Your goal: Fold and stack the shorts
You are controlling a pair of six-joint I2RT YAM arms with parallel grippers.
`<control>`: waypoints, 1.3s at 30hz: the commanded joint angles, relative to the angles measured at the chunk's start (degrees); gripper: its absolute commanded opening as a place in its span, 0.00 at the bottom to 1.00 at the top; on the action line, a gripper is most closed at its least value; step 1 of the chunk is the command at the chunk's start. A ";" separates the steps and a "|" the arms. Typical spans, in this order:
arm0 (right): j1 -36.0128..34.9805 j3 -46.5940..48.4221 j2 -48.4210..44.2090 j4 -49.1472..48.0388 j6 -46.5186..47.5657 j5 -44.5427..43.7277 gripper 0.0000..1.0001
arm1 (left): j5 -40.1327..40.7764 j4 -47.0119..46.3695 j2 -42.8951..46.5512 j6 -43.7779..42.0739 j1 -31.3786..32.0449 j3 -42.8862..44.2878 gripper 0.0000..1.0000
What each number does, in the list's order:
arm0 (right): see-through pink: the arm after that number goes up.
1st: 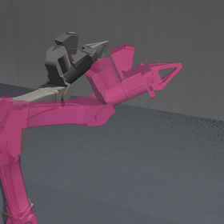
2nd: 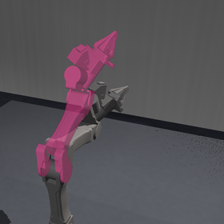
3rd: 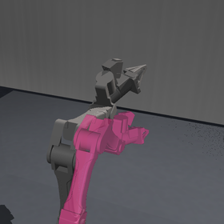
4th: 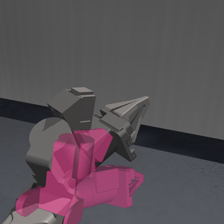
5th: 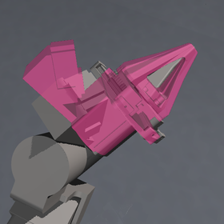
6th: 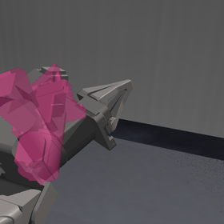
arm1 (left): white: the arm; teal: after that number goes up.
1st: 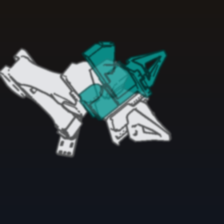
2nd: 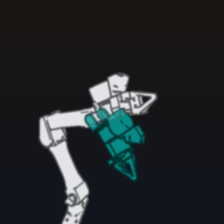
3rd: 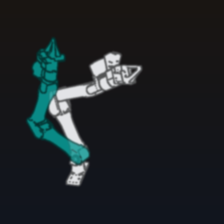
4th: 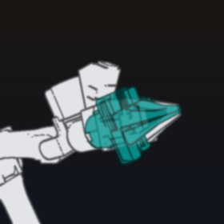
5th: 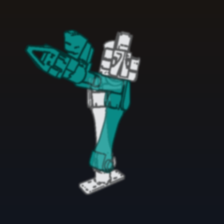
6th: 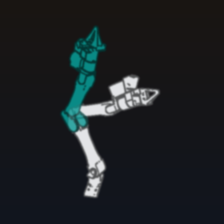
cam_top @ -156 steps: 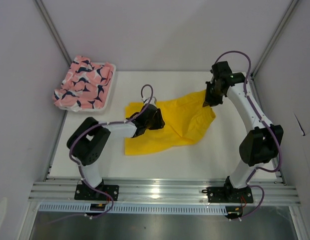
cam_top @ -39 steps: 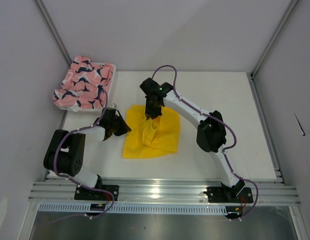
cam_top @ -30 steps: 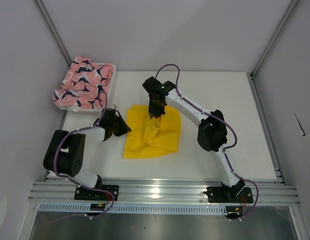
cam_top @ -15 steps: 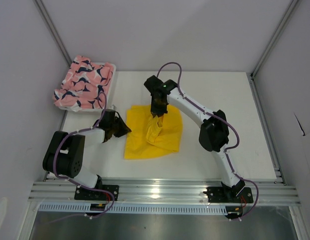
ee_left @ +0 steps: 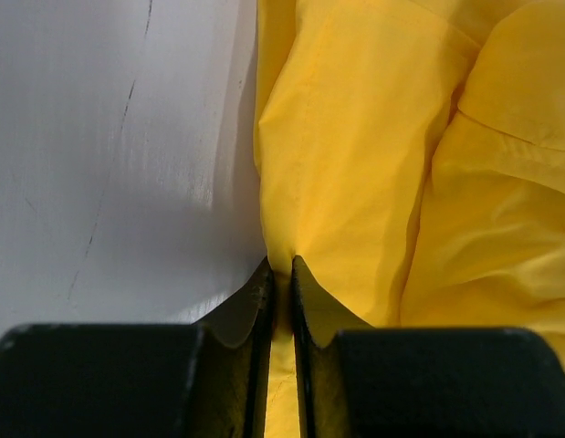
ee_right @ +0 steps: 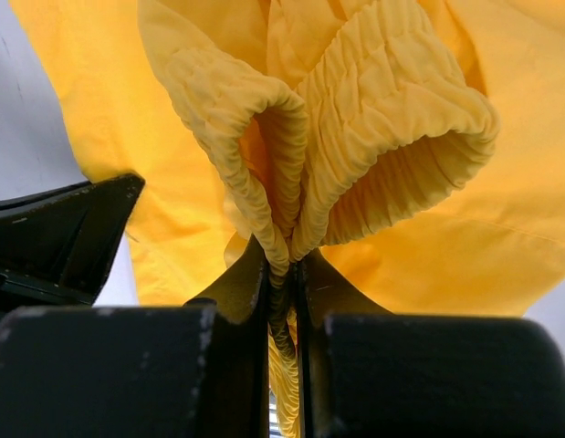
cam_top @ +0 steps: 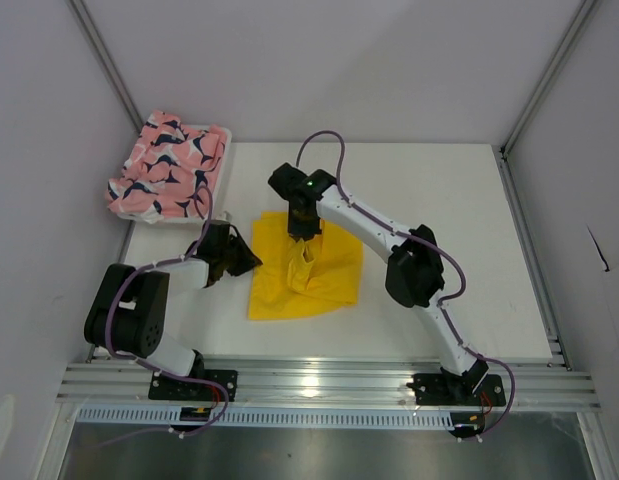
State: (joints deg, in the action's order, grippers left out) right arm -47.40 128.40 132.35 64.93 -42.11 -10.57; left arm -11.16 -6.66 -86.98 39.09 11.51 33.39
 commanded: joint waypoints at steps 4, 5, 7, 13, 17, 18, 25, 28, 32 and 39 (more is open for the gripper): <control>-1.47 3.35 2.29 -2.43 -2.80 -1.92 0.03 | 0.61 -0.99 3.48 1.77 2.02 -2.45 0.14; -1.64 2.83 2.29 -4.70 -2.80 0.18 0.09 | 0.87 -0.90 3.74 1.86 2.29 -2.71 0.14; -1.73 1.16 1.07 -8.39 -2.98 3.87 0.23 | 1.40 -0.90 4.36 2.13 2.81 -2.89 0.14; -1.65 -10.43 -7.79 -25.53 -3.95 14.34 0.65 | 1.67 -0.46 4.01 2.13 3.08 -2.54 0.13; -0.68 -20.01 -14.92 -36.50 -3.86 17.16 0.72 | 1.75 -0.20 4.19 2.04 3.08 -2.45 0.14; -0.42 -24.21 -16.41 -38.36 -3.95 17.77 0.71 | 1.75 0.24 4.27 1.87 3.08 -2.27 0.14; 3.80 -41.01 -26.88 -57.17 -4.74 25.85 0.52 | -0.09 3.49 8.84 -0.15 0.45 -2.10 0.24; 4.86 -44.88 -28.47 -60.34 -4.74 26.21 0.35 | -0.01 6.21 12.88 -1.12 -0.87 -1.31 0.51; 5.56 -46.75 -28.29 -62.20 -4.56 25.25 0.28 | 0.17 9.20 16.84 -1.56 -3.33 -1.13 0.75; 5.65 -42.72 -23.82 -59.92 -0.96 22.79 0.68 | -4.75 4.66 17.55 0.10 -8.43 -1.48 0.79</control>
State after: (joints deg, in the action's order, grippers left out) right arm -41.60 82.15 106.65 6.70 -45.65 13.76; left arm -12.49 1.76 -71.09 38.57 4.60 31.33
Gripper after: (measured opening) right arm 0.627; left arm 0.789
